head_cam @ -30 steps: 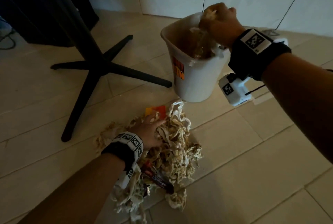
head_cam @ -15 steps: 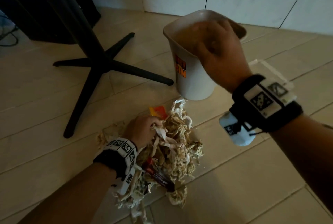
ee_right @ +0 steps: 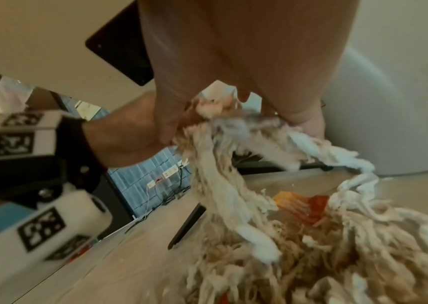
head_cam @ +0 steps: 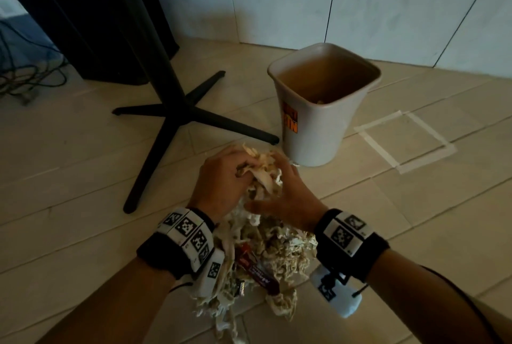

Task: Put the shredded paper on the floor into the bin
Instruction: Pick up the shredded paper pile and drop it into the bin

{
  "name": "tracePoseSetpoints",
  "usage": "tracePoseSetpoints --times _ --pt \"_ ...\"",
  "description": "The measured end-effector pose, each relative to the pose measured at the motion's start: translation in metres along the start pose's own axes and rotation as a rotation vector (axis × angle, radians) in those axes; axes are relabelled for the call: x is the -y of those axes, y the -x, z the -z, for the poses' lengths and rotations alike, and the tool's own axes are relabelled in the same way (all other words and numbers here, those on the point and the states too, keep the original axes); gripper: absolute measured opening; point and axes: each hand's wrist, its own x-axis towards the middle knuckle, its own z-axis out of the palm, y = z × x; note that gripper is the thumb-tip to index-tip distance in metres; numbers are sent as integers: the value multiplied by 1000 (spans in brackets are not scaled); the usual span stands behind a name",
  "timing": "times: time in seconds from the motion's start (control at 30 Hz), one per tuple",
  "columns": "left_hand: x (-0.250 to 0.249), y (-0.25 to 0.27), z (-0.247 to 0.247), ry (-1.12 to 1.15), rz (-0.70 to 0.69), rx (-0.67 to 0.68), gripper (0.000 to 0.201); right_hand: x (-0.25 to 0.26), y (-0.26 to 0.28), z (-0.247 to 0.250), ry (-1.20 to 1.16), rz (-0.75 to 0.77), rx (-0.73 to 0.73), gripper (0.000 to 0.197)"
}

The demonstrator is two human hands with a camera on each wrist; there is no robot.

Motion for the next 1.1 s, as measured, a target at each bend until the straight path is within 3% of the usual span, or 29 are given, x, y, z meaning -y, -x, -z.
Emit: tracePoseSetpoints --times 0.1,0.17,0.27,0.33,0.43,0.53,0.7,0.77,1.1 --pt "-18 3 2 73 -31 -26 18 -10 -7 -16 -26 113 -84 112" --pt "-27 6 3 144 -1 -43 17 -9 -6 -18 -176 170 -131 99" --pt "-38 14 0 282 61 -41 18 -4 -4 -14 -379 225 -117 105" --pt "-46 20 -3 331 105 -40 21 -1 -2 -14 -446 256 -140 88" --pt "-54 22 -3 417 156 -7 30 9 5 -11 -431 282 -209 44" --pt "-61 22 3 489 171 63 39 12 8 -4 -397 259 -264 25" --pt "-65 24 7 404 84 57 41 17 1 19 -344 213 -339 24" --pt "-61 24 7 377 95 44 39 21 -1 29 -350 179 -364 35" --pt "-14 37 -6 182 113 81 18 52 -11 75 -391 165 -386 28"
